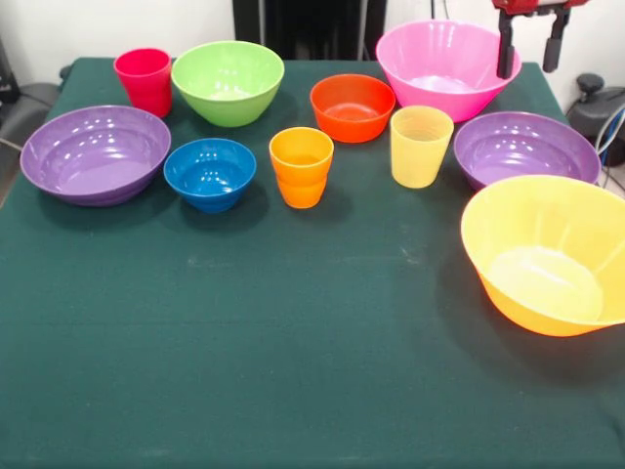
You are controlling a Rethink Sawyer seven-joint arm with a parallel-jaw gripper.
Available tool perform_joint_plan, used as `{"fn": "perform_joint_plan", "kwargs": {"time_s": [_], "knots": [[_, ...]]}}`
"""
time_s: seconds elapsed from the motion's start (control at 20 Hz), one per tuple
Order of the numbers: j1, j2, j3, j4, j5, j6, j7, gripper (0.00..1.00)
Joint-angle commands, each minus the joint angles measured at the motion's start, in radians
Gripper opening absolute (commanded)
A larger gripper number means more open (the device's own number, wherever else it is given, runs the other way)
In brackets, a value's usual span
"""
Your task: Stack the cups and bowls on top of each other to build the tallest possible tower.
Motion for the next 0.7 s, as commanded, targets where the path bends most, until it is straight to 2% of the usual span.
{"fn": "perform_joint_plan", "kwargs": {"time_s": [0.05, 0.2, 0.3, 0.5, 0.7], "knots": [[-0.015, 0.052, 0.028, -0.040, -0.054, 0.061, 0.077, 1.00], [0.014, 0.182, 0.020, -0.138, -0.017, -0.015, 0.122, 1.00], [0.037, 0.233, -0.004, -0.195, 0.011, -0.041, 0.151, 1.00], [0.071, 0.265, -0.054, -0.278, 0.036, -0.023, 0.173, 1.00], [0.076, 0.271, -0.066, -0.296, 0.061, -0.037, 0.202, 1.00]]}}
